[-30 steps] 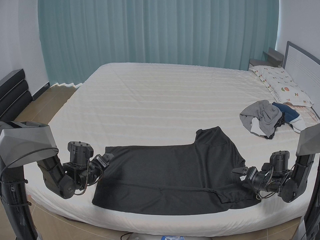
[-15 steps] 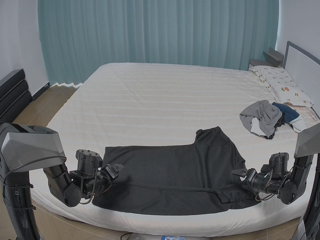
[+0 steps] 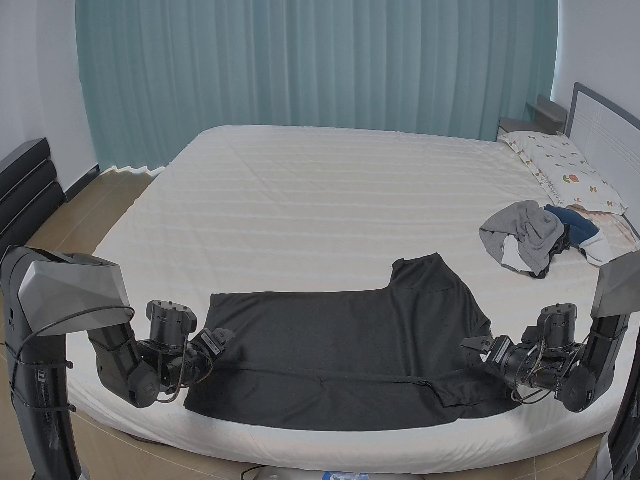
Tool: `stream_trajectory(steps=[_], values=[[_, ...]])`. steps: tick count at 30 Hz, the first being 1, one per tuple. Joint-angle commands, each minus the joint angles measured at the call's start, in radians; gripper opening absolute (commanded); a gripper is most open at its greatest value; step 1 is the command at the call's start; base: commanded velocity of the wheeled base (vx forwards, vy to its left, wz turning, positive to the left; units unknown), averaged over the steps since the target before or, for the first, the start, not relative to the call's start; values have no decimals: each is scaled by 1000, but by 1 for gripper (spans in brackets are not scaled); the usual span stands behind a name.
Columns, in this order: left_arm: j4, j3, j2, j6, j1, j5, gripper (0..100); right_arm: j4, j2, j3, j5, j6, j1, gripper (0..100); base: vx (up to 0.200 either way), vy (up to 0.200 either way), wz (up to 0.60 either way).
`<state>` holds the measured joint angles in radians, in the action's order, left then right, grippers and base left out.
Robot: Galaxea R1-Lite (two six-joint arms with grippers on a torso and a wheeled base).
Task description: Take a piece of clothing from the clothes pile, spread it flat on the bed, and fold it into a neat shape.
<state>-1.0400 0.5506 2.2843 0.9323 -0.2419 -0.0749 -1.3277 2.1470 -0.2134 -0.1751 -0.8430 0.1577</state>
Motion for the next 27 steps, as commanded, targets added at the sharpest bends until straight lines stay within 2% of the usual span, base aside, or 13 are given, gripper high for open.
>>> stream_trajectory(steps=[1,6,7,8,13,25,26,27], values=[[0,-1,-3,13,38,0,100,1,-19,-6,9,35,-58,100,0,0,0],[0,-18,-40,20,44,3,100,15,-13,3,8,130,-119,100,0,0,0],[0,-18,-40,20,44,3,100,15,-13,3,8,130,-119,100,0,0,0],[0,-26,-45,20,44,4,100,35,1,8,8,177,-133,100,0,0,0],[0,-32,-39,20,44,12,100,59,27,35,0,255,-144,100,0,0,0],[0,-41,-34,19,39,15,100,13,102,74,-11,321,-135,100,0,0,0],[0,-41,-34,19,39,15,100,-4,99,86,-20,323,-135,0,0,0,0],[0,-41,-34,19,39,15,100,-19,99,98,-35,328,-135,0,0,0,0]])
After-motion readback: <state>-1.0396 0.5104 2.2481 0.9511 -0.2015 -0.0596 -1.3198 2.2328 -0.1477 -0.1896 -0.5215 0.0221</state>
